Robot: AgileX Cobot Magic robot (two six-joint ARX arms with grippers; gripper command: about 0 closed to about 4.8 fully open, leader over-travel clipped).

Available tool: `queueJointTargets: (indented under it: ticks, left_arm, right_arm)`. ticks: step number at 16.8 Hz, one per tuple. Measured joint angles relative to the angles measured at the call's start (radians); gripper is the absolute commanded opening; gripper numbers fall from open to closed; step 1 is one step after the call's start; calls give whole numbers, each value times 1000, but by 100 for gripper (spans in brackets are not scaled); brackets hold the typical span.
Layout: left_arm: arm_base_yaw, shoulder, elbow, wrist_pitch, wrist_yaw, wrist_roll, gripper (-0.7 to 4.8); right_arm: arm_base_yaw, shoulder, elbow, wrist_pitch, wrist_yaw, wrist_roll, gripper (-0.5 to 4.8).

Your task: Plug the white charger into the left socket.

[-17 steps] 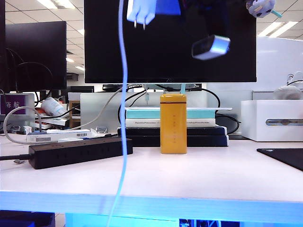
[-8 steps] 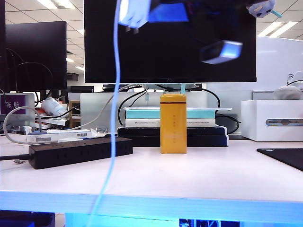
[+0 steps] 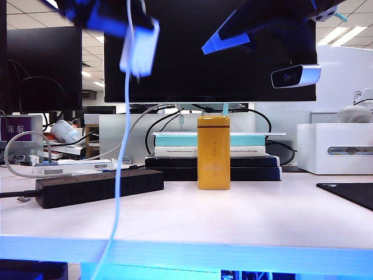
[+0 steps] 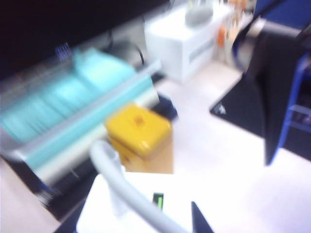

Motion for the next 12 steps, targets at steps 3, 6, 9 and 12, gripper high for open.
queueJointTargets:
  ticks: [3,6,9,12]
  left_arm:
    - [22,101,0,79,-6,-84,146]
    - [40,196,-1,143,-55,-133,146]
    - [64,375,0,331,-90,-153,49]
    - [103,416,0,385,-89,-185,52]
  right_arm:
    - [4,0,0,0,12,-40,399]
    - [5,0,0,0,37,-112,399]
    - [6,0,0,-3,70,-182,399]
    - [6,0,0,-6,88,-196,399]
